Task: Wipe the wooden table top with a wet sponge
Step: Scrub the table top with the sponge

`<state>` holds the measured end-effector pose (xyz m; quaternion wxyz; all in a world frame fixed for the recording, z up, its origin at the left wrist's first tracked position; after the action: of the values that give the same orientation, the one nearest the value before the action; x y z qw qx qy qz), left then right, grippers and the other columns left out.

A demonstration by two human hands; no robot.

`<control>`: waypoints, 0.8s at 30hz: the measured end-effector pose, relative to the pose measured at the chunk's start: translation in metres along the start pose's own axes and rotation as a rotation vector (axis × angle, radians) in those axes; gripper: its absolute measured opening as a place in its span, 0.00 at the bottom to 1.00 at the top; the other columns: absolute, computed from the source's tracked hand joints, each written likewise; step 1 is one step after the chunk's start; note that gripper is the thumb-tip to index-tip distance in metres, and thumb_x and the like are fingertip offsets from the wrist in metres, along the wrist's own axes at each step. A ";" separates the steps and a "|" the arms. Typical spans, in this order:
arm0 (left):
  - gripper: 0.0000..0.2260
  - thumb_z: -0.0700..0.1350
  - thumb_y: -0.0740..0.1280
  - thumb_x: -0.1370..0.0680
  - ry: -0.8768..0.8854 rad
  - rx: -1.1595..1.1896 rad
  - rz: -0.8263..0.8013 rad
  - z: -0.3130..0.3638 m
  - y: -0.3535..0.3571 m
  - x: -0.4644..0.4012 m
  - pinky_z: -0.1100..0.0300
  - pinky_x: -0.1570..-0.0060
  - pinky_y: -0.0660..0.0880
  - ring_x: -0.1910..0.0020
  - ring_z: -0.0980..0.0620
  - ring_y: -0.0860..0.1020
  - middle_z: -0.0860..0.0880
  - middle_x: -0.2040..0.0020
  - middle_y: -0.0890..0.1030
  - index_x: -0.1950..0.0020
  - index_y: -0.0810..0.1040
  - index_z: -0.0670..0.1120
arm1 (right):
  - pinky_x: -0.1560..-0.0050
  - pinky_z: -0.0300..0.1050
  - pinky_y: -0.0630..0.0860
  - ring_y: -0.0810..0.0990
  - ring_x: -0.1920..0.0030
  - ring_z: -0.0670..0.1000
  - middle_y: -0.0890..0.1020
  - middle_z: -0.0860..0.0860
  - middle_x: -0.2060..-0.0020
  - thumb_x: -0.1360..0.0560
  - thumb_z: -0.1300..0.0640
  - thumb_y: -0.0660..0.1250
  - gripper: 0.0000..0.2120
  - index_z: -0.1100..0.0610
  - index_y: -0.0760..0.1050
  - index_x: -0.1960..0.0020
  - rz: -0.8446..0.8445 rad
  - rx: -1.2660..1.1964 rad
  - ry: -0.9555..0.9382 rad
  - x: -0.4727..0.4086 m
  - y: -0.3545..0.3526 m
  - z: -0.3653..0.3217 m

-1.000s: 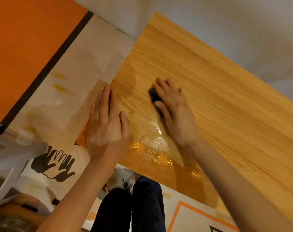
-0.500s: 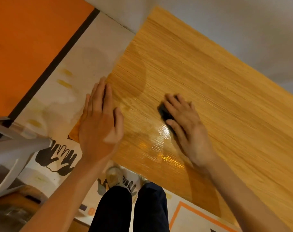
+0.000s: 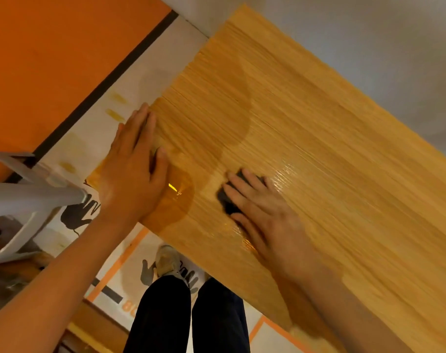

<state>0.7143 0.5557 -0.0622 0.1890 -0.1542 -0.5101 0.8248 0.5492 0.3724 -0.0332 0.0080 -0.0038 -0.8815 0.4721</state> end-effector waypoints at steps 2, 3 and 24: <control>0.27 0.52 0.53 0.15 0.004 0.012 -0.003 0.001 -0.001 0.000 0.53 0.20 0.51 0.21 0.57 0.51 0.48 0.17 0.55 0.18 0.57 0.43 | 0.23 0.57 0.55 0.58 0.23 0.50 0.67 0.51 0.26 0.19 0.55 0.60 0.20 0.57 0.68 0.28 0.088 -0.049 0.141 0.016 -0.025 0.031; 0.27 0.52 0.53 0.15 0.008 0.014 -0.002 0.001 -0.002 0.000 0.54 0.20 0.50 0.20 0.56 0.52 0.48 0.17 0.55 0.18 0.57 0.43 | 0.23 0.58 0.54 0.57 0.23 0.50 0.67 0.50 0.26 0.19 0.55 0.60 0.20 0.57 0.68 0.28 0.134 -0.073 0.228 0.027 -0.033 0.040; 0.25 0.48 0.50 0.13 -0.252 -0.006 0.131 -0.016 0.000 0.056 0.46 0.18 0.45 0.18 0.45 0.52 0.43 0.17 0.56 0.18 0.56 0.38 | 0.23 0.56 0.52 0.56 0.22 0.50 0.65 0.47 0.25 0.18 0.52 0.56 0.21 0.54 0.66 0.27 -0.192 -0.032 -0.095 0.020 -0.021 0.014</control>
<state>0.6724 0.5947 -0.0727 0.0687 -0.0830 -0.5209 0.8468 0.5292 0.3490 -0.0233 0.0116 0.1031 -0.8845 0.4548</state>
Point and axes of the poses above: each hand's wrist, its own x-axis away from the middle knuckle, its own y-axis out of the palm, z = x × y, the point moved 3 cm from there along -x, towards the middle knuckle
